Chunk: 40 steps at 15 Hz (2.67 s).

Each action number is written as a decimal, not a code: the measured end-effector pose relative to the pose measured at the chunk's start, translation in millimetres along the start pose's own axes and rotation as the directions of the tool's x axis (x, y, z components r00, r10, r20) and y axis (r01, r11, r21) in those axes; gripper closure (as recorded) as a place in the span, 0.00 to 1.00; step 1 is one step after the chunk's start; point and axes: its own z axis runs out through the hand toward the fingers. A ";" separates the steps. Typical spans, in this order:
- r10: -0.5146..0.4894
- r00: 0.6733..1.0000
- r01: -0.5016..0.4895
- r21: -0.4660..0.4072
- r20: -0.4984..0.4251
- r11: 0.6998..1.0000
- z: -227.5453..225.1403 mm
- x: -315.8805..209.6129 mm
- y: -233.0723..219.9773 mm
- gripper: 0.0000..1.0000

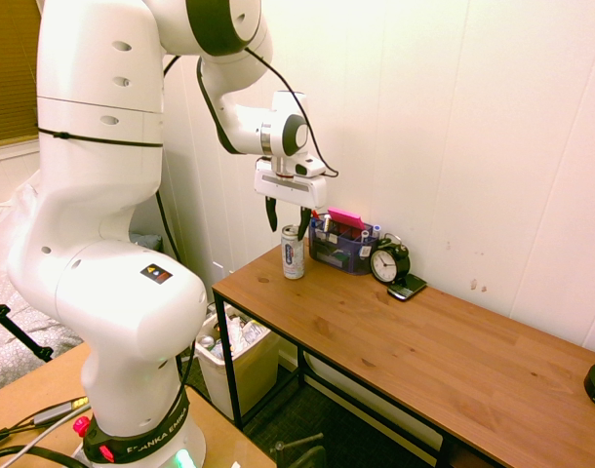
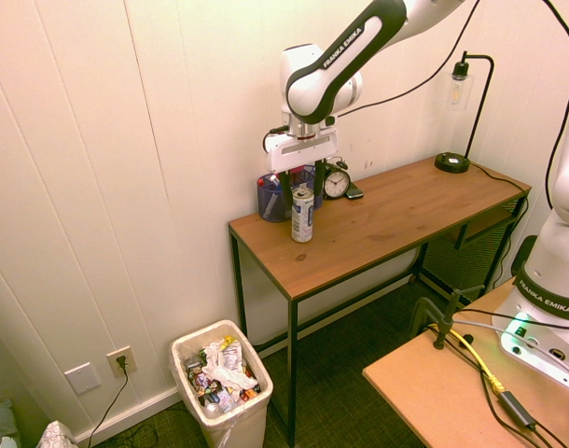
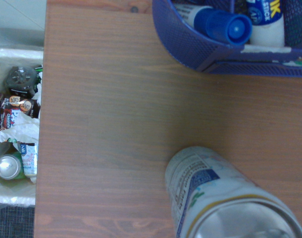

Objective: Throw the can in the trash bin

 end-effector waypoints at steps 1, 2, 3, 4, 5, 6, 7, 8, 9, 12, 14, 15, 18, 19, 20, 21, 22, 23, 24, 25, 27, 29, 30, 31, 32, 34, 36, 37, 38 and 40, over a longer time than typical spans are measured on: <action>0.005 1.000 -0.005 -0.005 0.001 1.000 1.4 0.7 -3.1 1.00; 0.008 1.000 -0.008 -0.012 0.004 1.000 2.9 1.1 -4.5 1.00; 0.010 1.000 -0.010 -0.018 0.006 1.000 4.5 1.5 -5.2 1.00; 0.012 1.000 -0.012 -0.021 0.008 1.000 6.3 2.5 -5.0 1.00; 0.015 1.000 -0.015 -0.023 0.010 1.000 8.6 3.5 -4.6 1.00; 0.016 1.000 -0.015 -0.025 0.013 1.000 11.4 3.8 -4.7 1.00; 0.016 1.000 -0.015 -0.026 0.014 1.000 13.7 3.9 -4.9 1.00; 0.016 1.000 -0.015 -0.026 0.015 1.000 15.5 4.0 -5.2 1.00; 0.016 1.000 -0.015 -0.027 0.015 1.000 16.1 4.2 -5.2 1.00; 0.016 1.000 -0.016 -0.024 0.013 1.000 15.8 5.0 -5.2 1.00; -0.004 1.000 0.004 -0.013 0.008 1.000 13.2 -4.4 -11.2 1.00; -0.028 1.000 0.028 -0.006 0.004 1.000 8.9 -17.9 -18.3 1.00; -0.118 0.993 0.118 0.018 -0.015 0.993 -13.3 -88.6 -53.2 1.00; -0.151 0.988 0.151 0.018 -0.024 0.988 -20.2 -114.8 -66.0 1.00; -0.181 0.983 0.181 0.017 -0.031 0.983 -25.0 -136.9 -79.4 1.00; -0.204 0.978 0.205 0.015 -0.030 0.979 -27.0 -152.8 -92.7 1.00; -0.220 0.975 0.220 0.017 -0.025 0.975 -26.4 -161.3 -106.9 1.00; -0.232 0.973 0.232 0.016 -0.016 0.973 -21.5 -165.8 -121.5 1.00; -0.240 0.971 0.240 0.009 -0.004 0.971 -13.0 -168.0 -135.6 1.00; -0.244 0.970 0.244 -0.003 0.010 0.970 -1.4 -169.5 -149.2 1.00; -0.246 0.969 0.247 -0.038 0.038 0.968 27.8 -171.0 -169.8 1.00; -0.250 0.966 0.254 -0.063 0.063 0.965 55.7 -168.4 -184.1 0.00; -0.256 0.964 0.260 -0.062 0.071 0.963 58.4 -167.5 -185.7 0.00; -0.260 0.963 0.264 -0.060 0.075 0.963 59.3 -167.4 -187.1 0.00; -0.262 0.962 0.267 -0.059 0.076 0.962 59.1 -167.8 -187.5 0.00; -0.262 0.962 0.267 -0.056 0.075 0.962 57.9 -167.5 -188.2 0.00; -0.264 0.962 0.268 -0.051 0.073 0.962 55.4 -168.2 -189.8 0.00; -0.265 0.962 0.269 -0.049 0.073 0.962 54.3 -168.5 -190.4 0.00; -0.265 0.962 0.269 -0.047 0.072 0.962 52.9 -168.5 -190.8 0.00; -0.257 0.964 0.260 -0.036 0.061 0.965 42.2 -162.1 -189.7 0.00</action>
